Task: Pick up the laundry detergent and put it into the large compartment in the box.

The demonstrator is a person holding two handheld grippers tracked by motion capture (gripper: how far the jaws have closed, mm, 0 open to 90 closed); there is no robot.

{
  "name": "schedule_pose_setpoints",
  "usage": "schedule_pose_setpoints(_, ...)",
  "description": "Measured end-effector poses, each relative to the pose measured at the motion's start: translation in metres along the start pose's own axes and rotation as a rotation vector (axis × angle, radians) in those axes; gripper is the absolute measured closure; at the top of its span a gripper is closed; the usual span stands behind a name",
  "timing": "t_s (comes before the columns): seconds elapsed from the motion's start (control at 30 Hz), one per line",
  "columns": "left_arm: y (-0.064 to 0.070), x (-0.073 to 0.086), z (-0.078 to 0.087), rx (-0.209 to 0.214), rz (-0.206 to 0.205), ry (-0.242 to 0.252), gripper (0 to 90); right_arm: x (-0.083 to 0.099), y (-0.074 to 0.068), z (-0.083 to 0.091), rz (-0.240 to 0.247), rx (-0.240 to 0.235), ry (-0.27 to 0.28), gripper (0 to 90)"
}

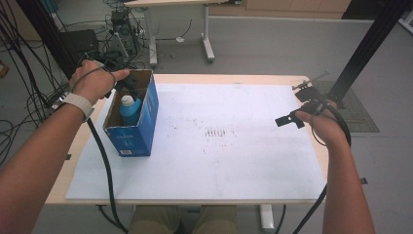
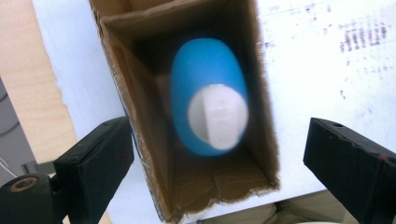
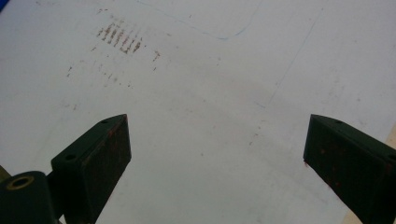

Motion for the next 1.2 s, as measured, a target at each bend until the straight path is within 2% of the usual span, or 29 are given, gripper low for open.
schedule_pose_setpoints(0.23, 0.011, -0.008, 0.022, 0.028, -0.054, 0.026, 8.1, 0.001, 0.000, 0.004, 0.000, 0.003, 0.003, 7.2)
schedule_pose_setpoints(0.43, 0.030, -0.012, 0.047, 0.040, -0.151, 0.060, 8.2, 0.003, 0.002, 0.007, -0.007, 0.007, 0.004, 7.2)
schedule_pose_setpoints(0.47, 0.030, -0.012, 0.047, 0.040, -0.151, 0.060, 8.1, 0.003, 0.002, 0.007, -0.007, 0.007, 0.004, 7.2)
schedule_pose_setpoints(0.5, 0.035, -0.013, 0.053, 0.043, -0.184, 0.062, 8.1, 0.004, 0.002, 0.007, -0.007, 0.007, 0.002, 7.2)
schedule_pose_setpoints(0.57, 0.040, -0.014, 0.060, 0.066, -0.216, 0.069, 8.1, 0.004, 0.003, 0.008, -0.008, 0.007, 0.003, 7.2)
schedule_pose_setpoints(0.6, 0.040, -0.014, 0.060, 0.066, -0.216, 0.069, 8.0, 0.004, 0.003, 0.008, -0.008, 0.007, 0.003, 7.2)
schedule_pose_setpoints(0.7, 0.049, -0.015, 0.072, 0.094, -0.264, 0.077, 7.9, 0.003, 0.002, 0.008, -0.007, 0.007, 0.005, 7.2)
schedule_pose_setpoints(0.73, 0.049, -0.015, 0.072, 0.094, -0.264, 0.077, 7.9, 0.003, 0.002, 0.008, -0.007, 0.007, 0.005, 7.2)
schedule_pose_setpoints(0.83, 0.055, -0.014, 0.075, 0.119, -0.301, 0.078, 7.9, 0.003, 0.002, 0.010, -0.008, 0.007, 0.008, 7.2)
schedule_pose_setpoints(0.93, 0.061, -0.012, 0.076, 0.154, -0.355, 0.083, 7.9, 0.003, 0.002, 0.010, -0.007, 0.006, 0.005, 7.2)
schedule_pose_setpoints(0.97, 0.061, -0.012, 0.076, 0.154, -0.355, 0.083, 7.9, 0.003, 0.002, 0.010, -0.007, 0.006, 0.005, 7.2)
schedule_pose_setpoints(1.03, 0.068, -0.010, 0.075, 0.177, -0.410, 0.071, 7.9, 0.003, 0.002, 0.010, -0.010, 0.005, 0.004, 7.2)
schedule_pose_setpoints(1.07, 0.068, -0.010, 0.075, 0.177, -0.410, 0.071, 7.9, 0.003, 0.002, 0.010, -0.012, 0.003, 0.006, 7.2)
schedule_pose_setpoints(1.2, 0.081, -0.007, 0.069, 0.215, -0.507, 0.061, 7.9, 0.003, 0.001, 0.008, -0.010, -0.005, -0.004, 7.2)
Point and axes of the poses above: each handheld gripper's, and its own axes: z roughly backward along the jaws, x roughly out of its underside, y roughly to its right, the point moved 9 cm from there along -z, roughly forward along the jaws, and after that the axes turned 15 degrees about y, right-handed, at the moved point
